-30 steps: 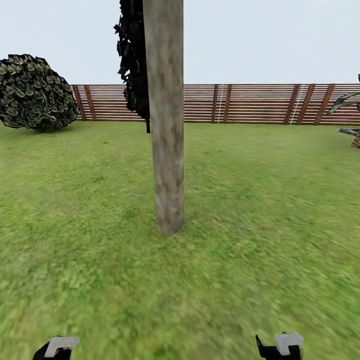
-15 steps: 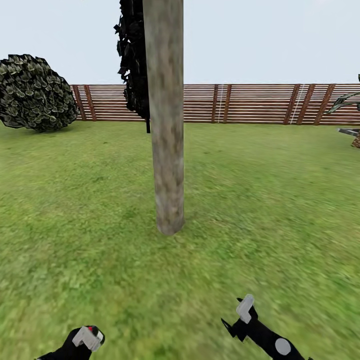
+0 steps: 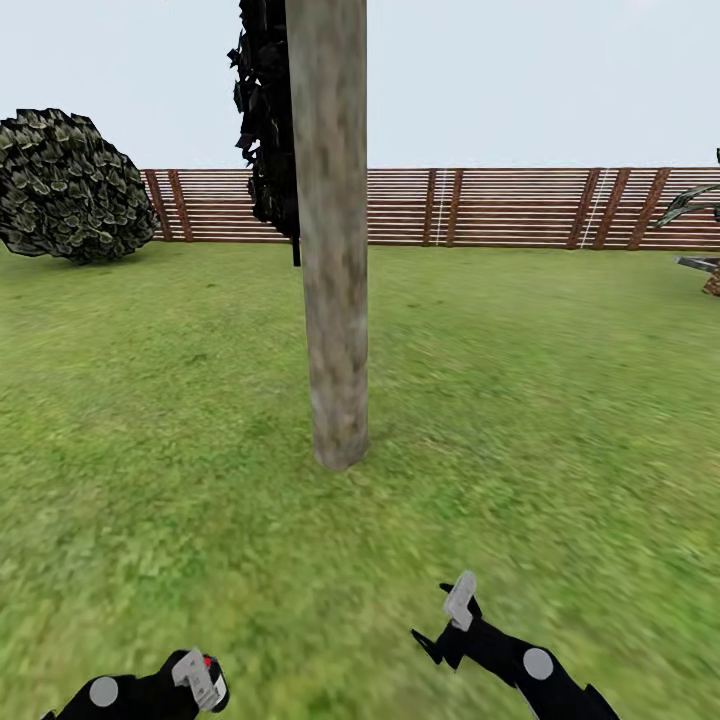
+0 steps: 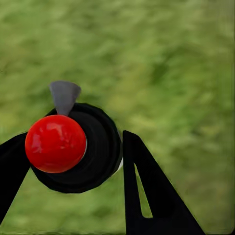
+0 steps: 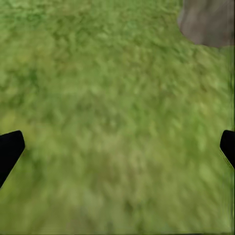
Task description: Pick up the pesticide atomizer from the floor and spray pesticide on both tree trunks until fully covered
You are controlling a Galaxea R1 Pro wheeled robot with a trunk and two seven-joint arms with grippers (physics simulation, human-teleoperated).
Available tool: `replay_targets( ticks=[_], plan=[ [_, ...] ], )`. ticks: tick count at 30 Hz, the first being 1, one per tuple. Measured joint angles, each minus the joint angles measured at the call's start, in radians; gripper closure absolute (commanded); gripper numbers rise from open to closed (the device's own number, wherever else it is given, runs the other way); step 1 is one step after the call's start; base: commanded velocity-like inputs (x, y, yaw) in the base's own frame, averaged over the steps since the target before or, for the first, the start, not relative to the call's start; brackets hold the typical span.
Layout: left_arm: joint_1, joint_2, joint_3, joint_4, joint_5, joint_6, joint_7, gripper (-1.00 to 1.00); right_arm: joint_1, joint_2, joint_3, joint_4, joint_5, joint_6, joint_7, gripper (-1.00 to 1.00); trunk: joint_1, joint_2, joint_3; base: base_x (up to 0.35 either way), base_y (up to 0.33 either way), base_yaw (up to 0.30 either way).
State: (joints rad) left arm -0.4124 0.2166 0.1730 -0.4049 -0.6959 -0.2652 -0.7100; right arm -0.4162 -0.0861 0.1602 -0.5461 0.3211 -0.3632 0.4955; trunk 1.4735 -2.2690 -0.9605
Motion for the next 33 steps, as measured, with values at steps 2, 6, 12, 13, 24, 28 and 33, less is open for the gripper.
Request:
replay_targets(
  ticks=[2, 6, 12, 13, 24, 28, 33],
  plan=[
    [0.001, 0.01, 0.001, -0.003, 0.008, -0.002, 0.004, 1.0, 0.0, -0.004, -0.01, -0.001, -0.011, 0.001, -0.011, -1.0, 0.0, 0.0, 0.0, 0.0, 0.0, 0.0],
    [0.001, 0.009, 0.001, -0.024, -0.001, -0.002, 0.005, 1.0, 0.0, -0.006, -0.011, -0.004, -0.012, 0.001, -0.014, -1.0, 0.0, 0.0, 0.0, 0.0, 0.0, 0.0],
    [0.0, -0.02, -0.005, -0.058, -0.033, 0.014, -0.018, 1.0, -0.005, 0.012, 0.015, -0.025, 0.019, 0.003, 0.02, -1.0, 0.0, 0.0, 0.0, 0.0, 0.0, 0.0],
    [0.0, -0.025, -0.005, -0.063, -0.039, 0.019, -0.023, 1.0, -0.006, 0.018, 0.021, -0.031, 0.025, 0.006, 0.026, -1.0, 0.0, 0.0, 0.0, 0.0, 0.0, 0.0],
    [-0.001, -0.132, -0.067, -0.302, -0.355, 0.099, -0.305, 1.0, -0.009, 0.138, 0.053, -0.175, 0.316, 0.206, 0.277, -1.0, 0.0, 0.0, 0.0, 0.0, 0.0, 0.0],
    [-0.001, -0.146, -0.072, -0.368, -0.362, 0.102, -0.422, 1.0, -0.009, 0.145, 0.059, -0.186, 0.322, 0.212, 0.297, -1.0, 0.0, 0.0, 0.0, 0.0, 0.0, 0.0],
    [-0.001, -0.157, -0.074, -0.417, -0.363, 0.117, -0.502, 1.0, -0.009, 0.149, 0.079, -0.221, 0.324, 0.213, 0.418, -1.0, 0.0, 0.0, 0.0, 0.0, 0.0, 0.0]
  ],
)
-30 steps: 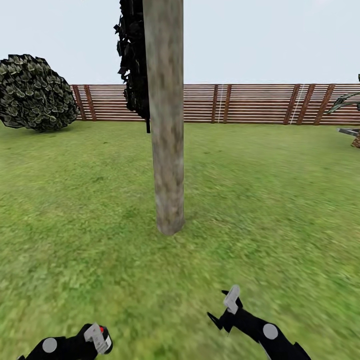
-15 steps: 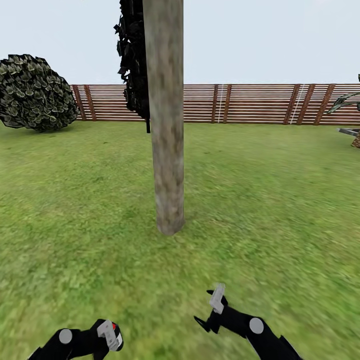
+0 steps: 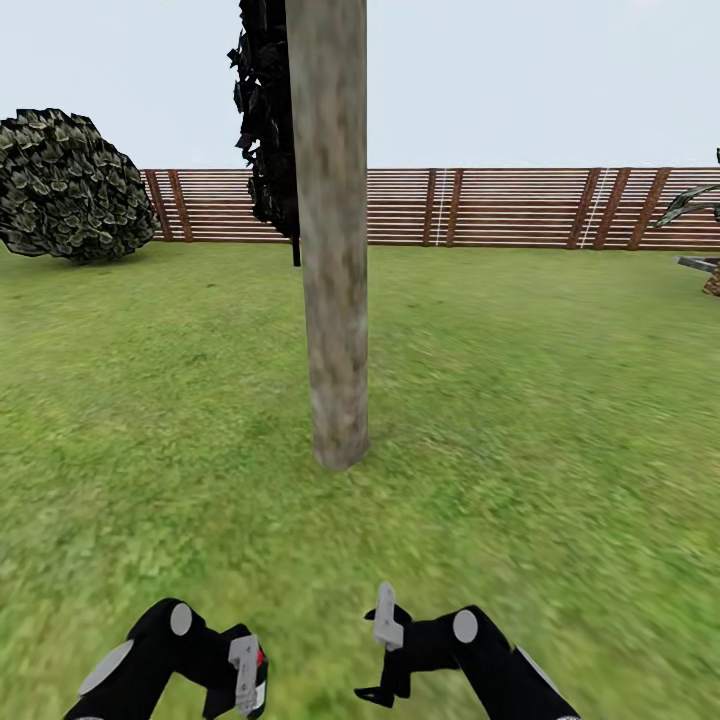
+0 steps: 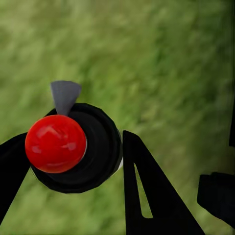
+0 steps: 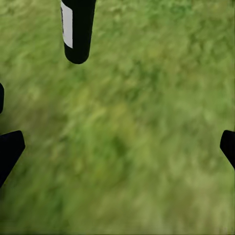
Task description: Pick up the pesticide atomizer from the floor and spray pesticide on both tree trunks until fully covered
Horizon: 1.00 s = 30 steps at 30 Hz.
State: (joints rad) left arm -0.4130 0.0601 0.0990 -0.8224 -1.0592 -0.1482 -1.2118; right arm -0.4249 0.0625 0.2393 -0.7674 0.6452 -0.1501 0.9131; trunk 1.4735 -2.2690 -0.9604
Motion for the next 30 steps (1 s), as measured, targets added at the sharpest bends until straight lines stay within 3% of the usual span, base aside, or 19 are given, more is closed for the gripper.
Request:
replay_targets(
  ticks=[1, 6, 9, 16, 17, 18, 19, 23, 30],
  plan=[
    [0.0, -0.002, 0.0, -0.002, 0.0, 0.001, -0.004, 1.0, 0.0, 0.0, 0.001, -0.007, 0.0, 0.0, 0.008, 1.0, 0.0, 0.0, 0.0, 0.0, 0.0, 0.0],
    [0.0, -0.026, -0.003, -0.007, -0.017, 0.01, -0.01, 1.0, 0.0, 0.0, 0.003, -0.019, -0.001, 0.001, 0.021, 1.0, 0.0, 0.0, 0.0, 0.0, 0.0, 0.0],
    [0.0, -0.048, -0.048, -0.011, -0.073, 0.049, -0.011, 1.0, 0.0, 0.002, 0.004, -0.021, -0.001, 0.001, 0.022, 1.0, 0.0, 0.0, 0.0, 0.0, 0.0, 0.0],
    [0.0, -0.105, -0.069, -0.029, -0.097, 0.071, -0.01, 1.0, 0.0, 0.005, 0.008, -0.024, -0.002, 0.001, 0.024, 1.0, 0.0, 0.0, 0.0, 0.0, 0.0, 0.0],
    [0.0, -0.11, -0.07, -0.034, -0.113, 0.084, -0.01, 1.0, 0.0, 0.01, 0.012, -0.024, -0.002, 0.001, 0.024, 1.0, 0.0, 0.0, 0.0, 0.0, 0.0, 0.0],
    [0.0, -0.121, -0.097, -0.039, -0.149, 0.109, -0.01, 1.0, 0.0, 0.023, 0.034, -0.024, -0.002, 0.001, 0.024, 1.0, 0.0, 0.0, 0.0, 0.0, 0.0, 0.0],
    [0.0, -0.124, -0.11, -0.04, -0.157, 0.115, -0.01, 1.0, 0.0, 0.026, 0.043, -0.024, -0.002, 0.001, 0.024, 1.0, 0.0, 0.0, 0.0, 0.0, 0.0, 0.0],
    [0.0, -0.14, -0.136, -0.041, -0.167, 0.125, -0.009, 1.0, 0.0, 0.038, 0.062, -0.025, -0.002, 0.001, 0.024, 1.0, 0.0, 0.0, 0.0, 0.0, 0.0, 0.0],
    [0.0, -0.156, -0.142, -0.041, -0.173, 0.166, -0.006, 1.0, 0.0, 0.05, 0.066, -0.026, -0.002, 0.001, 0.024, 1.0, 0.0, 0.0, 0.0, 0.0, 0.0, 0.0]
  ],
)
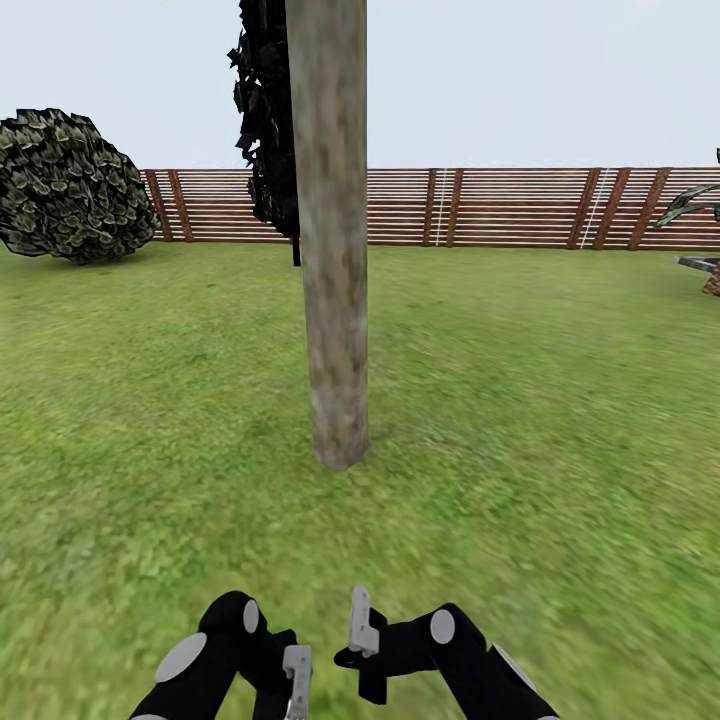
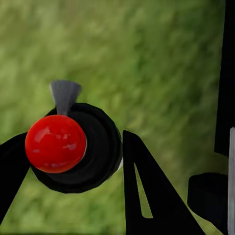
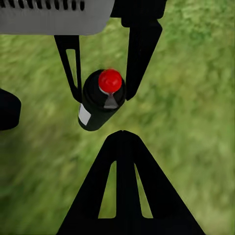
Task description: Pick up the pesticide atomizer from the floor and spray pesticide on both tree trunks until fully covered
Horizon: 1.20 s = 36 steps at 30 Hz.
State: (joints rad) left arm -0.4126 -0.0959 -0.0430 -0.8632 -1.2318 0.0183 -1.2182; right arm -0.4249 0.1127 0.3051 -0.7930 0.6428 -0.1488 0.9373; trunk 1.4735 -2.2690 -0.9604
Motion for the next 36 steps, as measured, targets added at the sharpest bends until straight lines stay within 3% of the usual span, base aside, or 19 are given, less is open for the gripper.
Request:
replay_targets(
  ticks=[3, 8, 21, 28, 36],
  plan=[
    [0.0, -0.001, -0.008, 0.0, 0.0, 0.005, 0.0, 1.0, 0.0, 0.001, 0.0, 0.0, 0.0, 0.0, 0.0, 1.0, 0.0, 0.0, 0.0, 0.0, 0.0, 0.0],
    [0.0, -0.002, -0.054, 0.001, 0.0, 0.01, -0.001, 1.0, 0.0, 0.008, 0.0, 0.0, 0.001, 0.0, 0.0, 1.0, 0.0, 0.0, 0.0, 0.0, 0.0, 0.0],
    [0.001, -0.002, -0.058, 0.004, 0.018, 0.005, -0.003, 1.0, 0.0, 0.008, 0.0, 0.0, 0.001, 0.0, -0.001, 1.0, 0.0, 0.0, 0.0, 0.0, 0.0, 0.0],
    [0.001, 0.0, -0.058, 0.005, 0.091, 0.0, -0.007, 1.0, 0.0, 0.008, 0.0, 0.001, 0.001, 0.0, -0.001, 1.0, 0.0, 0.0, 0.0, 0.0, 0.0, 0.0],
    [0.0, 0.001, -0.057, 0.01, 0.104, -0.002, -0.009, 1.0, 0.0, 0.01, 0.0, 0.0, 0.001, 0.0, -0.002, 1.0, 0.0, 0.0, 0.0, 0.0, 0.0, 0.0]
  ],
)
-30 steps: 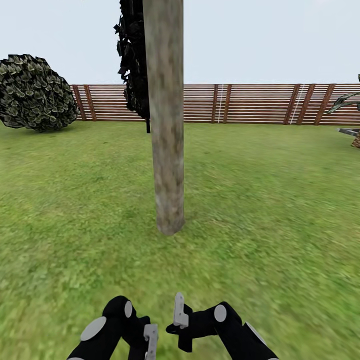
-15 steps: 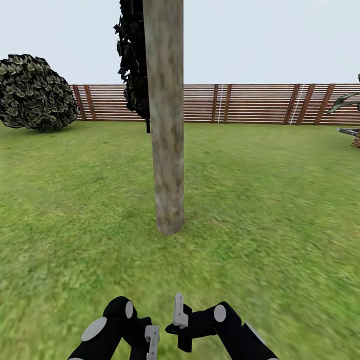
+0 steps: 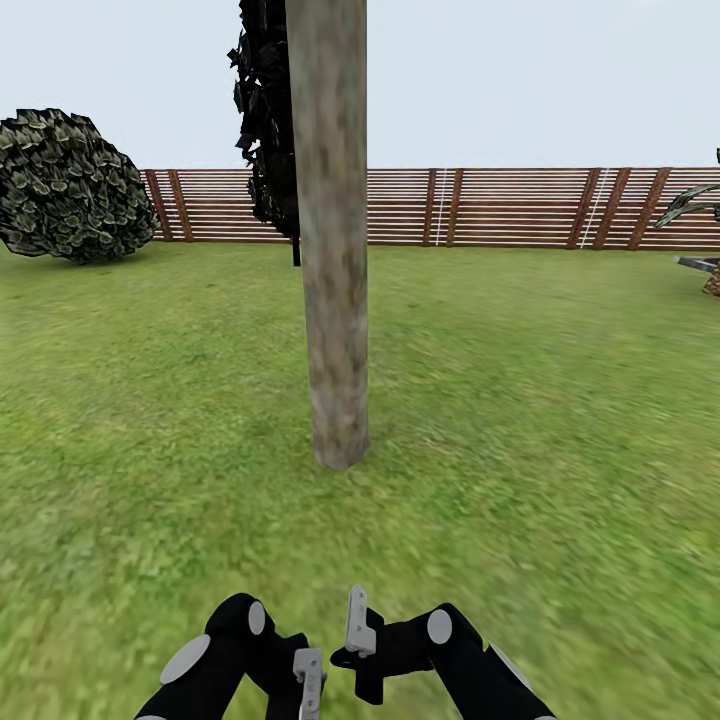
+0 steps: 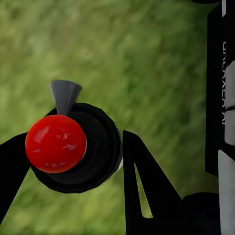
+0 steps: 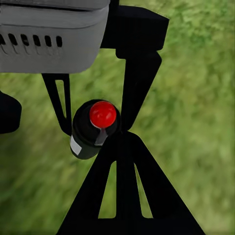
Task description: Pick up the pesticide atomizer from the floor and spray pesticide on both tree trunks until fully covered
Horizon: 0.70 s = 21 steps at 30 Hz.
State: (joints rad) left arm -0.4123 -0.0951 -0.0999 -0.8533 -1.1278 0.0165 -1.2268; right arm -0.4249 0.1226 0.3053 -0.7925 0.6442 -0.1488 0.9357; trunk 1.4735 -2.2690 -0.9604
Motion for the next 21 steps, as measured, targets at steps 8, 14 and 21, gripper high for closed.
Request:
replay_targets(
  ticks=[8, 14, 21],
  plan=[
    [0.0, 0.0, 0.005, -0.001, 0.005, 0.0, 0.001, 1.0, 0.0, 0.0, 0.0, 0.0, 0.0, 0.0, 0.0, 1.0, 0.0, 0.0, 0.0, 0.0, 0.0, 0.0],
    [0.0, 0.002, -0.001, 0.001, 0.093, -0.004, 0.001, 1.0, 0.0, 0.002, 0.0, 0.0, 0.0, 0.0, 0.0, 1.0, 0.0, 0.0, 0.0, 0.0, 0.0, 0.0],
    [0.0, 0.002, -0.001, 0.003, 0.107, -0.003, 0.001, 1.0, 0.0, 0.003, 0.0, 0.0, 0.0, 0.0, 0.0, 1.0, 0.0, 0.0, 0.0, 0.0, 0.0, 0.0]
  ],
)
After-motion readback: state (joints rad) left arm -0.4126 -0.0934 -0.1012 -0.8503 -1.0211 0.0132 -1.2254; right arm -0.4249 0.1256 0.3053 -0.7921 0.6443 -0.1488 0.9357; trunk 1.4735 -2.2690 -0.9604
